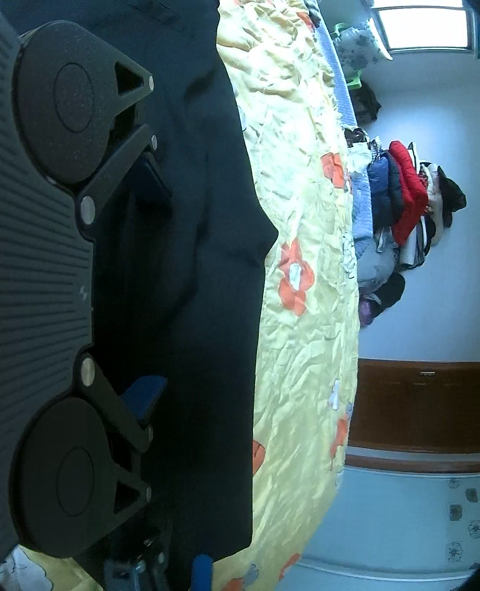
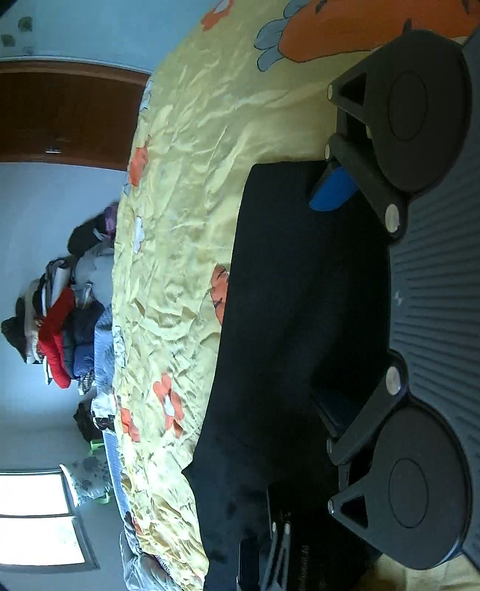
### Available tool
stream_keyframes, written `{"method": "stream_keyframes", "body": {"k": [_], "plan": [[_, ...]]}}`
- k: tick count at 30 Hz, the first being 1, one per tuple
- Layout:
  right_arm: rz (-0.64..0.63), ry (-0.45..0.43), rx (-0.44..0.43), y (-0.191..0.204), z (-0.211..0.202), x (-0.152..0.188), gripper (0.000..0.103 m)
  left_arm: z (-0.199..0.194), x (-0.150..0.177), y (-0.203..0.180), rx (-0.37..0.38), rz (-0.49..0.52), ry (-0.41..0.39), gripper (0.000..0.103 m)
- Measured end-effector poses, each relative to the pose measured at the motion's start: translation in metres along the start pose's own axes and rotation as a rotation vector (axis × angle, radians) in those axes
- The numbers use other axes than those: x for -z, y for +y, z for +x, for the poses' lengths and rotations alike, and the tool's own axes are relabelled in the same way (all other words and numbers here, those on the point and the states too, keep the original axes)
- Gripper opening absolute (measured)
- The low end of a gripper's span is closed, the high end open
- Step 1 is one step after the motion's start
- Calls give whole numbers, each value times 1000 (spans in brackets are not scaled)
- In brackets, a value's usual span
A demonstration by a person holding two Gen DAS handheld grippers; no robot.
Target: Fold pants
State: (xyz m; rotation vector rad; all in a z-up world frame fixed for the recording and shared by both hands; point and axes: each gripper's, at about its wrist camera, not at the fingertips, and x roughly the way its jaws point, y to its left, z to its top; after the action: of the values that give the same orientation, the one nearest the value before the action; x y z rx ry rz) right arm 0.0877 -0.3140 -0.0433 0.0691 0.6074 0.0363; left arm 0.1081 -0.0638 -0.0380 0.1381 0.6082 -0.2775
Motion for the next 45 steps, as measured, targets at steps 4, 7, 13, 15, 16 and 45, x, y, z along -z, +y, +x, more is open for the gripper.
{"method": "stream_keyframes", "body": {"k": [4, 7, 13, 15, 16, 45], "plan": [[-3, 2, 4, 1, 0, 0, 103, -15, 2, -1, -17, 7, -46, 102], [-13, 5, 13, 3, 0, 0, 103, -23, 8, 2, -22, 13, -56, 103], [-13, 5, 14, 4, 1, 0, 103, -10, 11, 10, 10, -31, 9, 103], [-13, 5, 13, 4, 1, 0, 103, -10, 12, 10, 7, -30, 7, 103], [-12, 5, 13, 4, 2, 0, 103, -10, 13, 9, 5, -28, 6, 103], [37, 22, 84, 20, -9, 7, 103, -11, 13, 9, 9, -35, 6, 103]]}}
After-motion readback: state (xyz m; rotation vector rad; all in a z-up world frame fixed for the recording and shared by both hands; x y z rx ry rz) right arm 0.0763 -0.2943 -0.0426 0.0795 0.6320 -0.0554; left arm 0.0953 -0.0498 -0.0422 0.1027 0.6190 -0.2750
